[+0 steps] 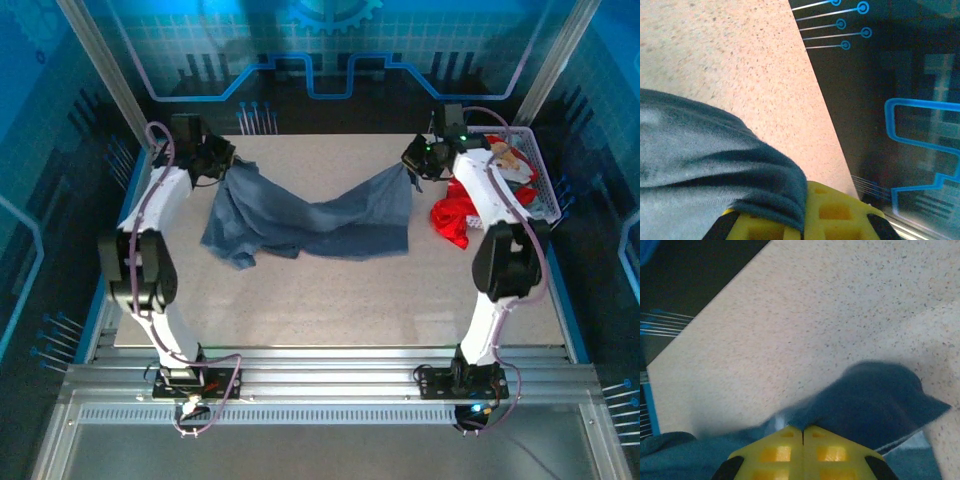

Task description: Fold and stack the t-shirts

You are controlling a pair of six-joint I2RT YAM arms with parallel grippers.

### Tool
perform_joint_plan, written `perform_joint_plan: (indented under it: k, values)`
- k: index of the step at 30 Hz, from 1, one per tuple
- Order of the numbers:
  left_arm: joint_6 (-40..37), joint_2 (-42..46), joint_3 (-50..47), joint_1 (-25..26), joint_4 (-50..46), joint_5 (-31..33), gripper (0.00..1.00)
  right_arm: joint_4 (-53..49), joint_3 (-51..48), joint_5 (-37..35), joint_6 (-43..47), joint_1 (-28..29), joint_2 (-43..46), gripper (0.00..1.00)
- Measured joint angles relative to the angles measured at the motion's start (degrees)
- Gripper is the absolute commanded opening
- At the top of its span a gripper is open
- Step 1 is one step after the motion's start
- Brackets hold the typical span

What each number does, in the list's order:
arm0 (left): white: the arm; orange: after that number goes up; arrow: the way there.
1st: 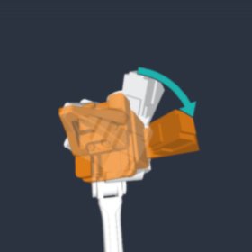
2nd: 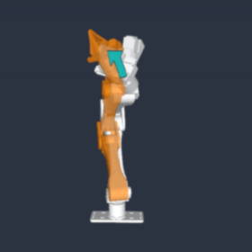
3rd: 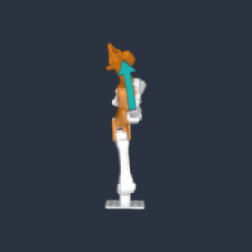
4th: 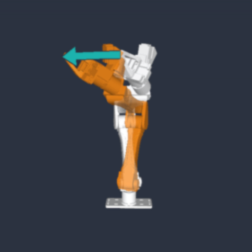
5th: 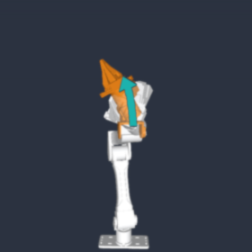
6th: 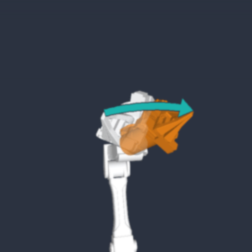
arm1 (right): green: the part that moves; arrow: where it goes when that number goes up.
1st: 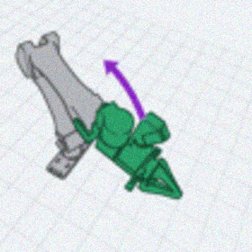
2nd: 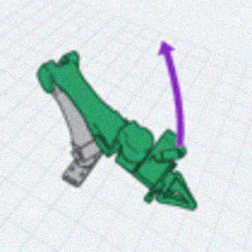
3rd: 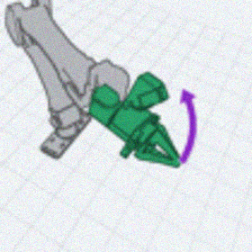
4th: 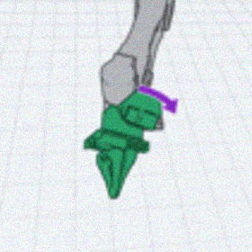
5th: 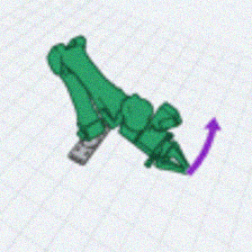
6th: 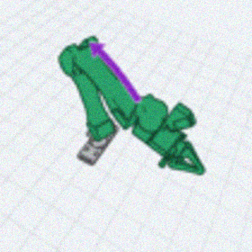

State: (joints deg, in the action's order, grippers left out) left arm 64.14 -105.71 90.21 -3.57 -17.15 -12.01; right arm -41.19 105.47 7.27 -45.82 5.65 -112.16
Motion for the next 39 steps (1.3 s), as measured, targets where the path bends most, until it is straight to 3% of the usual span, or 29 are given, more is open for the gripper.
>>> perform_joint_plan:
  k: [2, 4, 9, 11, 14, 17, 20, 30, 35, 39]
  values:
    - [-1.75, -2.21, 1.36, -0.63, 1.01, -2.03, 0.71, -0.85, 2.78, 0.02, 0.46, -0.42, -3.08, 0.42]
    - [-3.65, -1.60, 1.16, -1.16, 0.55, -2.43, 0.80, -2.10, 3.21, -0.42, 1.20, -0.57, -3.28, 0.56]
    - [-8.28, 13.16, -11.08, -1.92, -3.32, 1.31, 0.65, -2.82, -2.23, -2.51, 2.19, -0.26, 3.48, 0.59]
    - [-9.22, 21.00, -18.29, -2.73, -5.77, 2.97, 0.58, -2.34, -10.27, -3.02, 1.86, 0.22, 10.21, 0.57]
    - [-10.25, 27.58, -28.11, -6.69, -8.33, 3.21, 0.58, -1.36, -24.26, -3.43, 0.28, 1.90, 21.38, 0.53]
    - [-11.52, 25.20, -34.51, -11.39, -9.64, 3.17, 0.60, -0.33, -34.58, -3.13, -1.40, 3.41, 27.04, 0.50]
    - [-13.00, 20.76, -37.27, -13.55, -9.79, 2.45, 0.58, 1.18, -41.13, -2.38, -2.51, 3.69, 26.60, 0.47]
    - [-16.68, 11.02, -37.00, -14.71, -6.19, 0.26, 0.45, 6.45, -41.40, -2.34, -2.80, 3.69, 12.09, 0.34]
    - [-16.81, 8.02, -36.98, -14.69, -4.37, -1.18, 0.28, 6.60, -37.40, -2.64, -2.93, 3.76, 7.13, 0.21]
    - [-17.05, 6.05, -36.35, -14.62, -2.64, -2.43, 0.07, 6.58, -35.17, -3.17, -2.78, 3.87, 5.46, 0.09]
